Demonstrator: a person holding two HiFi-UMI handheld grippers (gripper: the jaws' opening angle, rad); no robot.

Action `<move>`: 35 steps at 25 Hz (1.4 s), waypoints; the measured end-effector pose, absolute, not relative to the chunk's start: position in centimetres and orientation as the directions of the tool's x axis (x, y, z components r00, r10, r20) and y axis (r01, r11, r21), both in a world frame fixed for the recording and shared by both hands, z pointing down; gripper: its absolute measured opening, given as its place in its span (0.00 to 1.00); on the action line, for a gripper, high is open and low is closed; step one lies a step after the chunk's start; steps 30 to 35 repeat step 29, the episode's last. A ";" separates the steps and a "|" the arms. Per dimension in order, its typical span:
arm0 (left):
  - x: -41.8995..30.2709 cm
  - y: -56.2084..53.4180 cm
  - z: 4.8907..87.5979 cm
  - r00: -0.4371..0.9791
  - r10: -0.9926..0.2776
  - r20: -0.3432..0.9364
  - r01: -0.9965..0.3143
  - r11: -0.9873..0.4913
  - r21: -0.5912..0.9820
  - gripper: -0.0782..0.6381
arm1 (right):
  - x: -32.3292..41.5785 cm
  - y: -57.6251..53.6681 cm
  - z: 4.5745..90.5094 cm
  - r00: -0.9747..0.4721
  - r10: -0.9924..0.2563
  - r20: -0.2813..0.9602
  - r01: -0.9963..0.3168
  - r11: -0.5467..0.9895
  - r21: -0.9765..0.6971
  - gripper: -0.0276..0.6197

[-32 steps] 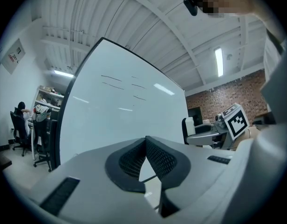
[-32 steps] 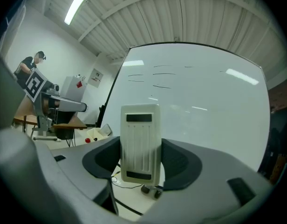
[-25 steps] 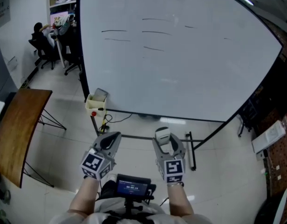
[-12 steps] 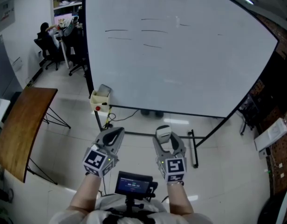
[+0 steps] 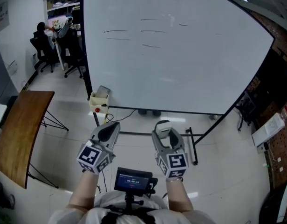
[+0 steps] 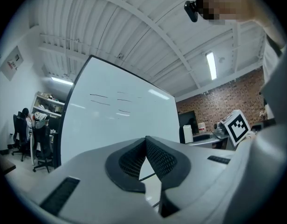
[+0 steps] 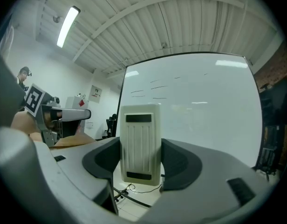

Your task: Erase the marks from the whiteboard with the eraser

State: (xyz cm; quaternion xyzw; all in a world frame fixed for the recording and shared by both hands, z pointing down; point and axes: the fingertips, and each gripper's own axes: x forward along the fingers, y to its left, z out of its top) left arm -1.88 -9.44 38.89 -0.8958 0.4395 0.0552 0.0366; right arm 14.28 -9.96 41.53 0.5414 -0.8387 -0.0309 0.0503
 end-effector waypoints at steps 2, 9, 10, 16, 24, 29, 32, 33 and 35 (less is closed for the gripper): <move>-2.1 -9.7 38.9 0.607 -0.785 -0.129 -0.792 -0.610 -0.015 0.12 | 14.0 -10.1 41.5 -0.411 -0.910 0.054 -0.903 0.415 0.114 0.46; -1.9 -10.4 39.4 0.611 -0.783 -0.119 -0.789 -0.614 -0.015 0.12 | 13.8 -10.6 41.9 -0.409 -0.910 0.073 -0.901 0.415 0.128 0.46; -1.8 -10.4 39.5 0.613 -0.781 -0.114 -0.788 -0.616 -0.016 0.12 | 13.8 -10.7 41.8 -0.410 -0.909 0.072 -0.900 0.416 0.129 0.46; -1.7 -10.6 39.3 0.607 -0.786 -0.117 -0.793 -0.609 -0.022 0.12 | 13.5 -10.8 41.7 -0.416 -0.907 0.071 -0.897 0.422 0.134 0.46; -1.7 -10.3 39.1 0.610 -0.784 -0.118 -0.791 -0.611 -0.032 0.12 | 13.5 -10.7 41.4 -0.417 -0.906 0.074 -0.894 0.423 0.147 0.46; -1.5 -10.0 39.1 0.615 -0.779 -0.120 -0.787 -0.616 -0.037 0.12 | 13.4 -10.4 41.7 -0.423 -0.903 0.078 -0.893 0.429 0.135 0.46; -1.5 -10.0 39.1 0.615 -0.779 -0.120 -0.787 -0.616 -0.037 0.12 | 13.4 -10.4 41.7 -0.423 -0.903 0.078 -0.893 0.429 0.135 0.46; -1.5 -10.0 39.1 0.615 -0.779 -0.120 -0.787 -0.616 -0.037 0.12 | 13.4 -10.4 41.7 -0.423 -0.903 0.078 -0.893 0.429 0.135 0.46; -1.5 -10.0 39.1 0.615 -0.779 -0.120 -0.787 -0.616 -0.037 0.12 | 13.4 -10.4 41.7 -0.423 -0.903 0.078 -0.893 0.429 0.135 0.46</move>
